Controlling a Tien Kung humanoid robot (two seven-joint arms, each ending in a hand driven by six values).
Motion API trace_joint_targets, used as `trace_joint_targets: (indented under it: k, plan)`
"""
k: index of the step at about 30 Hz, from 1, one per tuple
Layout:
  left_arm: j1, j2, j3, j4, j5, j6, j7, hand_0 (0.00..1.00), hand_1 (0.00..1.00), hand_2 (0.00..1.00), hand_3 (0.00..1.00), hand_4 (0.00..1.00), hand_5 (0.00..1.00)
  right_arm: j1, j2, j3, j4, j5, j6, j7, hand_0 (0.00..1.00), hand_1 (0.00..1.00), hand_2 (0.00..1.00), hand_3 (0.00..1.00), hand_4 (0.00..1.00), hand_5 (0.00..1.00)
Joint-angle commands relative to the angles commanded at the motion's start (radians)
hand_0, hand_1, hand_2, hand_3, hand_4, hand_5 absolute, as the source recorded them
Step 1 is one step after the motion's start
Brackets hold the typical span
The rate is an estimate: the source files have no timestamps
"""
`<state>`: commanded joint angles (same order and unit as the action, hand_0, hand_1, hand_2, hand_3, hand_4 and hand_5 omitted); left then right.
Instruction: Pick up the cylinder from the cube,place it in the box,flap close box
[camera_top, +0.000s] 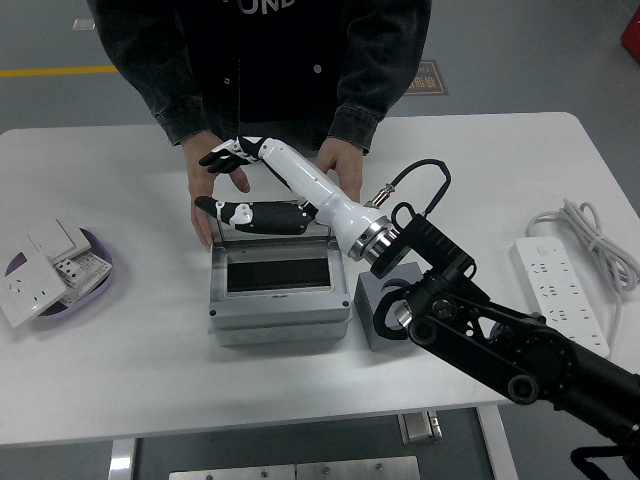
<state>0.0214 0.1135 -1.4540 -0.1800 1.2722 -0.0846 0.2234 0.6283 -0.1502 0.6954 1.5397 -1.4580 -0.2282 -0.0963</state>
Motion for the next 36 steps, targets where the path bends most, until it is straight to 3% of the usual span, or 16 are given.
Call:
trace_joint_targets:
  k: [2,3,4,8,9,11,20,36]
  plan:
    - [-0.002,0.001,0.002,0.000,0.000,-0.001,-0.001,0.635,0.667,0.592,0.651,0.724,0.297,0.036,0.004,-0.005,-0.044,0.038,0.001,-0.011,0.620,0.598,0.631,0.671,0.751,0.489]
    - [-0.004,0.002,0.001,0.000,0.001,-0.001,0.000,0.635,0.667,0.591,0.651,0.725,0.297,0.052,0.004,-0.008,-0.065,0.050,0.003,-0.017,0.475,0.548,0.621,0.670,0.735,0.470]
    - [-0.005,0.002,0.002,0.000,0.002,-0.001,-0.001,0.635,0.667,0.591,0.651,0.725,0.297,0.067,0.001,-0.014,-0.086,0.057,0.007,-0.024,0.475,0.548,0.621,0.670,0.735,0.470]
    - [-0.009,0.007,0.007,0.000,-0.001,-0.002,-0.002,0.635,0.667,0.591,0.651,0.725,0.297,0.141,-0.049,-0.072,-0.183,0.024,0.056,-0.088,0.475,0.548,0.621,0.670,0.735,0.470]
    - [-0.008,0.009,0.008,0.000,-0.002,-0.002,-0.002,0.635,0.667,0.591,0.651,0.724,0.297,0.156,-0.064,-0.087,-0.201,0.007,0.070,-0.107,0.381,0.511,0.611,0.672,0.726,0.467]
    - [-0.006,0.012,0.006,0.000,0.001,-0.001,-0.001,0.635,0.667,0.591,0.651,0.724,0.297,0.179,-0.087,-0.113,-0.213,-0.028,0.093,-0.137,0.381,0.511,0.611,0.672,0.726,0.467]
    - [-0.005,0.013,0.008,0.000,0.005,-0.001,-0.002,0.635,0.667,0.592,0.650,0.724,0.298,0.200,-0.131,-0.183,-0.138,-0.150,0.138,-0.217,0.374,0.511,0.621,0.678,0.709,0.449]
    - [-0.004,0.010,0.018,0.000,-0.006,-0.002,-0.010,0.635,0.667,0.591,0.649,0.719,0.284,0.157,-0.174,-0.255,-0.045,-0.164,0.102,-0.213,0.355,0.509,0.620,0.685,0.706,0.455]
